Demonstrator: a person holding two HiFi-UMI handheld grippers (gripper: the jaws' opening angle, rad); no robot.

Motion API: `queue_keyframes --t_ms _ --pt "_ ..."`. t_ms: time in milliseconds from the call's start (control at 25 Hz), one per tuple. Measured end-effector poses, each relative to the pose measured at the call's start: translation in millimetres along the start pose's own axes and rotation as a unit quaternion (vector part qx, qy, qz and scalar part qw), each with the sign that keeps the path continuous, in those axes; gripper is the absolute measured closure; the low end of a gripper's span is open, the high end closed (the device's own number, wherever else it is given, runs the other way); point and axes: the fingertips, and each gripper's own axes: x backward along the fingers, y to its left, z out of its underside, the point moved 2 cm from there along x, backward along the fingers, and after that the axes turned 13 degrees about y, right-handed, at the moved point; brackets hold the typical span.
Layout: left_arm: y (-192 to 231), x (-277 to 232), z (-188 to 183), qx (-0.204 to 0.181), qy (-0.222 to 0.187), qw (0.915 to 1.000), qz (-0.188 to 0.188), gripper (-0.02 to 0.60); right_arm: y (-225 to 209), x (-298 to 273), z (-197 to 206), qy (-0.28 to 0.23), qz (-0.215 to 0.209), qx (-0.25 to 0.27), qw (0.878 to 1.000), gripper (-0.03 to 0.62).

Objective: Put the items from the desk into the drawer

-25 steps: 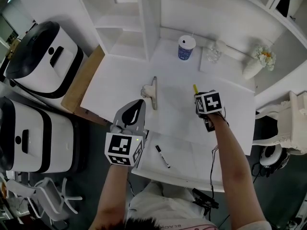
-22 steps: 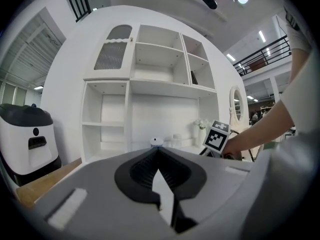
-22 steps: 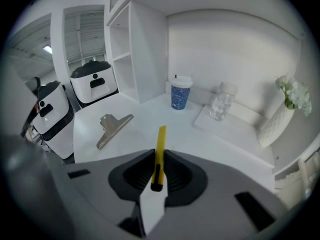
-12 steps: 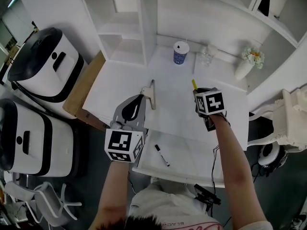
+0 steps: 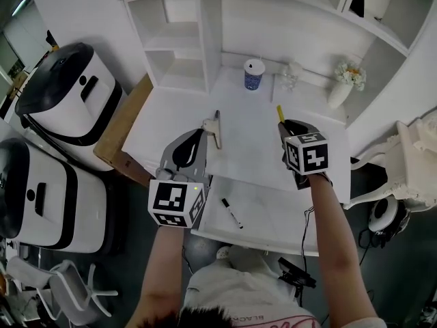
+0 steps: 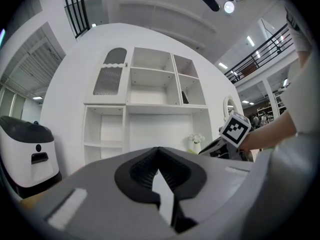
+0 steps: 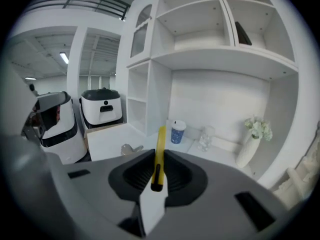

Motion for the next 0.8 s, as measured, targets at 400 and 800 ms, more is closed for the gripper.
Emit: queue_keyframes --t_ms 400,800 --pt "-21 36 -13 -0.017 -0.028 0.9993 0.016 0.572 20 104 1 -0.162 0.059 0.008 0.985 0.534" --pt "-35 56 -18 -0.021 -0.057 0.9974 0.037 0.572 38 180 15 -0.281 0.105 0.016 0.954 0.534"
